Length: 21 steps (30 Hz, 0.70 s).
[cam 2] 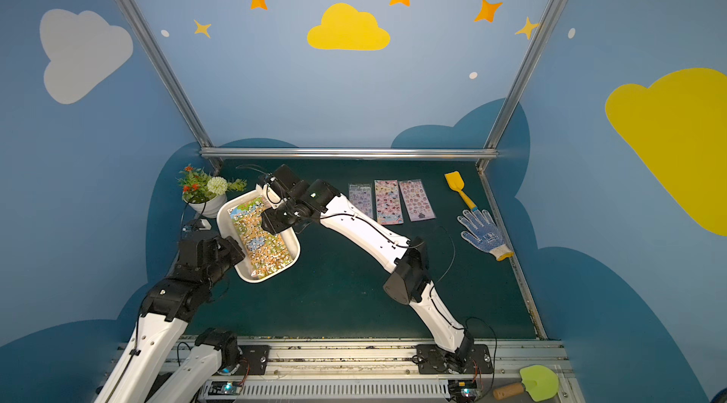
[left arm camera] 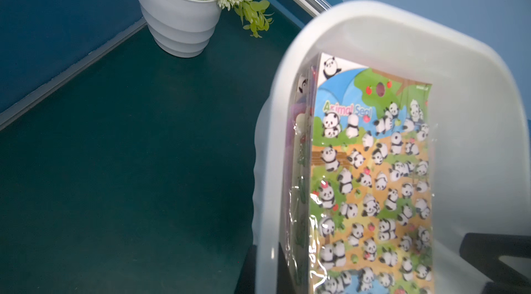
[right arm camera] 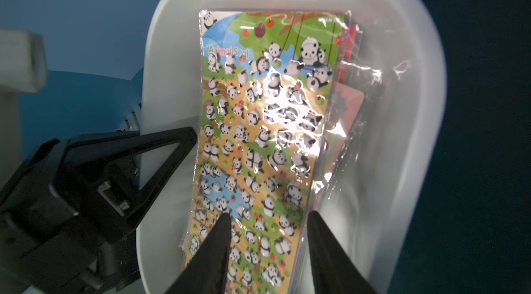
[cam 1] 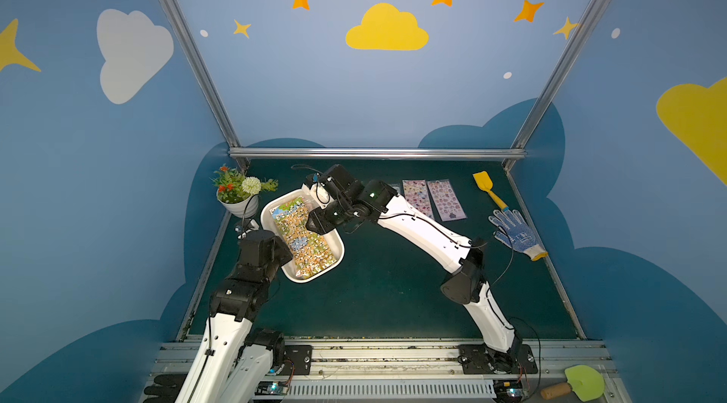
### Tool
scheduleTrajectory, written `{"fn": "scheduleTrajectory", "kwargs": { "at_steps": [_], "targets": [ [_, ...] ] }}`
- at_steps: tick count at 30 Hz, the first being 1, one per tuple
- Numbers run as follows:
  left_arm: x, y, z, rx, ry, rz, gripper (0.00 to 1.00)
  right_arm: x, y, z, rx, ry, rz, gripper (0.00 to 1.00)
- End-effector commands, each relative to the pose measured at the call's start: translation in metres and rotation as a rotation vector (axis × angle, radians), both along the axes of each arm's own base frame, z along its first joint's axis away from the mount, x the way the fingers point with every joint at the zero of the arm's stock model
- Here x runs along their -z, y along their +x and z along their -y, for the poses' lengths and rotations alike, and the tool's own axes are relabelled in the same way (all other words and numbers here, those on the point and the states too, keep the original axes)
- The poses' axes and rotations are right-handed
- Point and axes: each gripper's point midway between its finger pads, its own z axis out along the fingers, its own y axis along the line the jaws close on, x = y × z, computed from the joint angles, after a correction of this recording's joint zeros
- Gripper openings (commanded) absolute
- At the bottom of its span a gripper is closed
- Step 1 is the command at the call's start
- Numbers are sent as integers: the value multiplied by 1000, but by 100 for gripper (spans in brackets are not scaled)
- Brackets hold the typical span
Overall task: Take the stickers out of the storage box
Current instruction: Pick up the sticker from the storage box.
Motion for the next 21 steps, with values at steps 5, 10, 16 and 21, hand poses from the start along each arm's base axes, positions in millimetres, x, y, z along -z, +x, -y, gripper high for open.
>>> {"fn": "scheduleTrajectory", "kwargs": {
  "at_steps": [5, 10, 16, 21],
  "targets": [
    [-20, 7, 5, 10, -51, 91, 4, 30, 5, 0, 27, -101, 45, 48],
    [-22, 6, 6, 17, -55, 98, 4, 39, 9, -1, 53, -146, 99, 51],
    [-23, 6, 7, 21, -55, 100, 4, 42, 15, -1, 79, -164, 140, 58],
    [-23, 6, 7, 23, -56, 101, 4, 45, 18, -3, 84, -167, 151, 63]
  ]
}}
